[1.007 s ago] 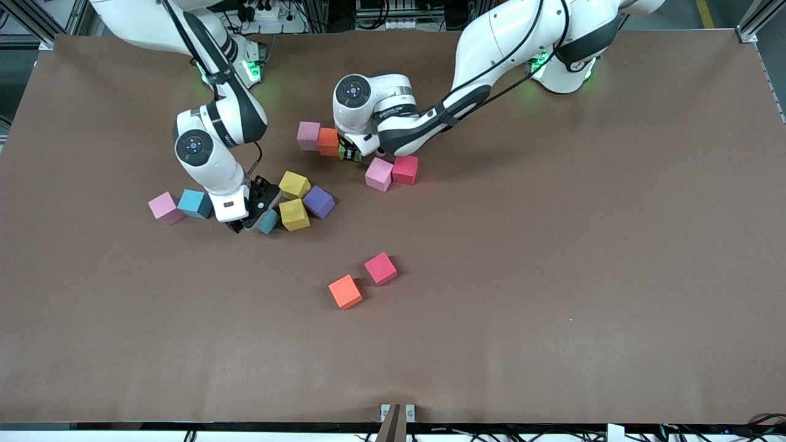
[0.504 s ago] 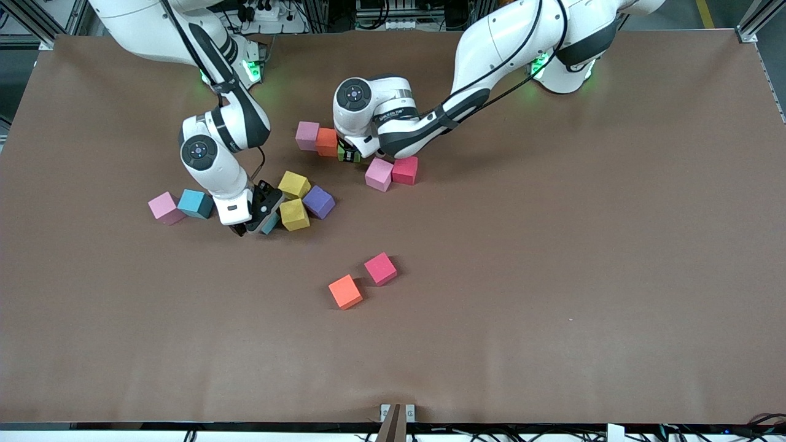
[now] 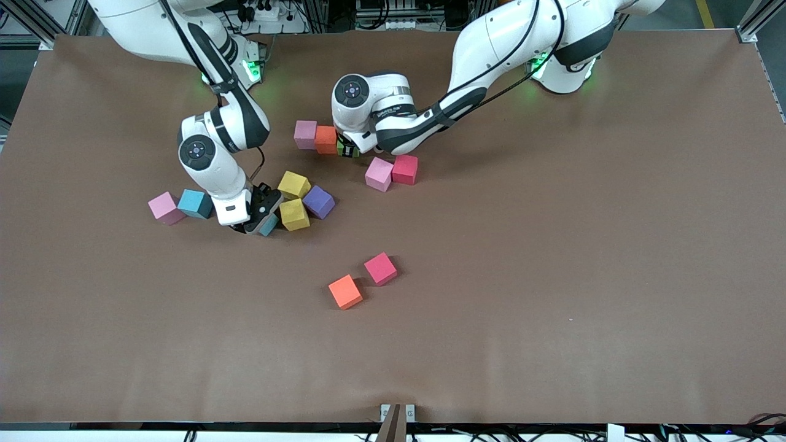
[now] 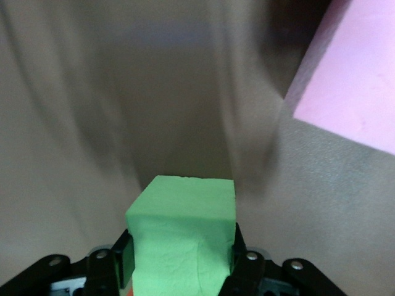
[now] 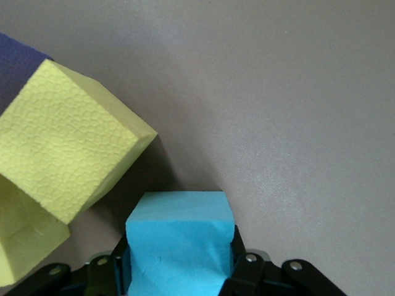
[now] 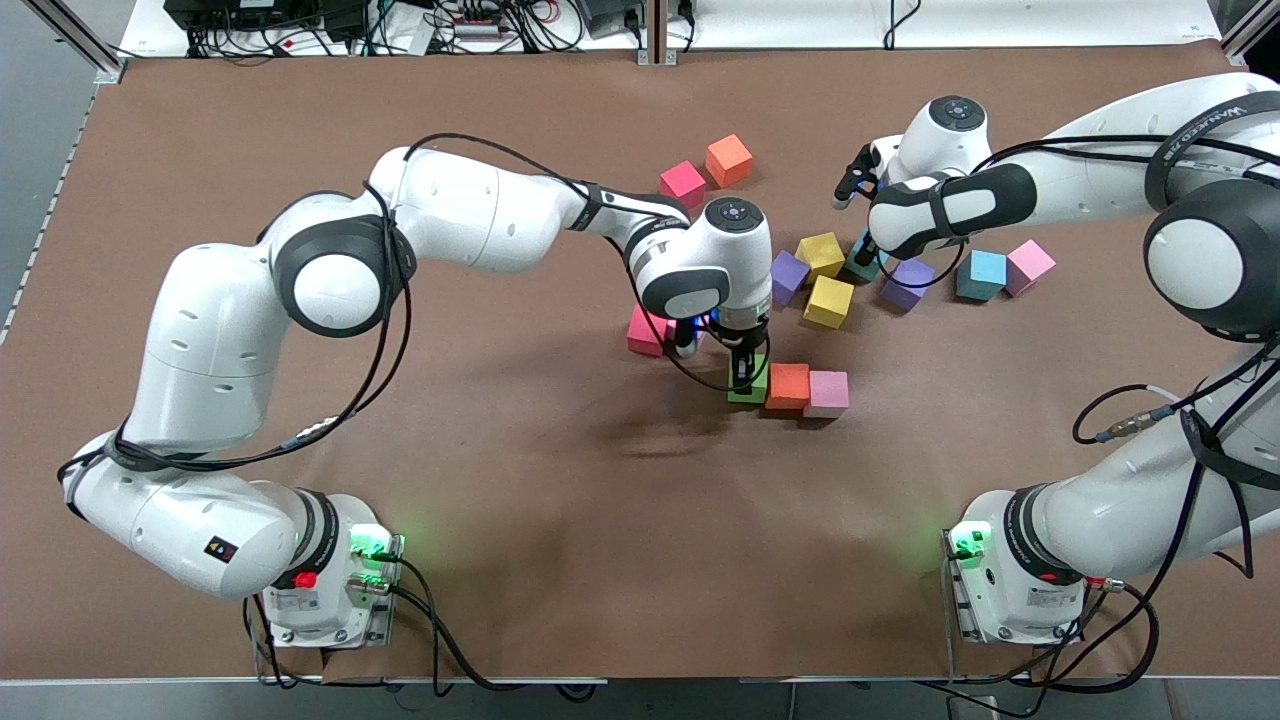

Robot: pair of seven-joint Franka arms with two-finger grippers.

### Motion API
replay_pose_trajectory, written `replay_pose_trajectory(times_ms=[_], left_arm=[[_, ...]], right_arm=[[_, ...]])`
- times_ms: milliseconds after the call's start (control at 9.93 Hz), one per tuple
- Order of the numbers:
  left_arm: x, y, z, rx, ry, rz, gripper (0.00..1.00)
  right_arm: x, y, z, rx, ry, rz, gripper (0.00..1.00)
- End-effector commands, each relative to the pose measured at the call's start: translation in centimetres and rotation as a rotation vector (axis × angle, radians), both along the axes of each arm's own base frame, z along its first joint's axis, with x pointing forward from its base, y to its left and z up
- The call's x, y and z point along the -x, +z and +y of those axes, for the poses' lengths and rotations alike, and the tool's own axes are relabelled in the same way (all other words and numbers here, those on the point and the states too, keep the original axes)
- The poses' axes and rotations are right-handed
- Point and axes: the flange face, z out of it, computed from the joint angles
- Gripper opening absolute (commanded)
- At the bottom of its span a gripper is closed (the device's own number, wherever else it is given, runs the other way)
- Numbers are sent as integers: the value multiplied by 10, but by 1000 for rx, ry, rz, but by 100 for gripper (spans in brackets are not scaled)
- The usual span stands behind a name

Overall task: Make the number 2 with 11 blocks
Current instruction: 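Lift the green cube with the left gripper while the right gripper lifts cyan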

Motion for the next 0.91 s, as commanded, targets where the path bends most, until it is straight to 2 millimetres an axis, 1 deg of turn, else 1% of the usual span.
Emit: replay_pose_trajectory(times_ms=[0,201,403,604,806], left_arm=[[17,-1,-2,-65,211,24,27],[17,-2,-2,-78,258,22,27],[17,-2,-2,-84,284,26,27],[19,-6,-2,-96,314,19,27],[21,-10,-1,-103,321,13,27]], right_arm=[[-6,10,-13,-16,-55,-14,0],[-12,20,-11,-24,-123,-30,0],[-21,31,-8,-40,-228,-50,0],[-30,44,3,-35,-388,-13,0],[-39,63,22,-21,-536,26,0]])
